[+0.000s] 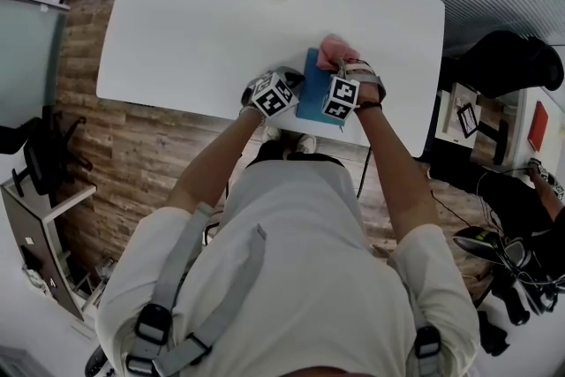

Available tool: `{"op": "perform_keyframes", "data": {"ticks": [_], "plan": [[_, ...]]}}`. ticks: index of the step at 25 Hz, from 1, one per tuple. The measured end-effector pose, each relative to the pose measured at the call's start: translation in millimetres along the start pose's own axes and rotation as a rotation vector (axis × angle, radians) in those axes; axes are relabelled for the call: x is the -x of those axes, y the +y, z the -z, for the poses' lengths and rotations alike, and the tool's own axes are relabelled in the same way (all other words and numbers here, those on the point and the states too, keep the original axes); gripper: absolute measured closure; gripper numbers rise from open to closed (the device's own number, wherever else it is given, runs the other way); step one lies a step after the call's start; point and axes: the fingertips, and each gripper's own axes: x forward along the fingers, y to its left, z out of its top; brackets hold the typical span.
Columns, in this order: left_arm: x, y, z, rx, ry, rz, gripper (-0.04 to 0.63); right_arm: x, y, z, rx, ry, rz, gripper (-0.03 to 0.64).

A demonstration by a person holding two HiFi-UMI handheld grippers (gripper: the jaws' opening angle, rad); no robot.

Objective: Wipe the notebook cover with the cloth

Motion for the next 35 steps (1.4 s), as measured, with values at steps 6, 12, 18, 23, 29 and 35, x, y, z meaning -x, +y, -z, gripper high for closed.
{"op": "perform_keyframes", "data": {"ticks": [6, 12, 18, 23, 29, 35], "plan": [[-1, 0, 1, 0.002, 0.001, 0.003, 0.595, 2, 8, 2, 0.035, 0.016, -0.011, 0.607], [-1, 1, 0, 0.004, 0.002, 0.007, 0.598, 5, 12, 1, 0.042, 0.012, -0.013, 0.609], [-3, 1, 1, 0.003, 0.003, 0.007, 0.598, 7, 17, 0, 0.051, 0.015, -0.019, 0.609], [-3, 0, 1, 0.01, 0.005, 0.014, 0.598, 10, 23, -1, 0.056, 0.013, -0.019, 0.609], [0, 0, -1, 0.007, 0.005, 0.01, 0.598, 16, 28, -3, 0.062, 0.013, -0.017, 0.609], [-2, 0, 0, 0.012, 0.009, 0.013, 0.598, 19, 34, -4, 0.065, 0.007, -0.022, 0.609]]}}
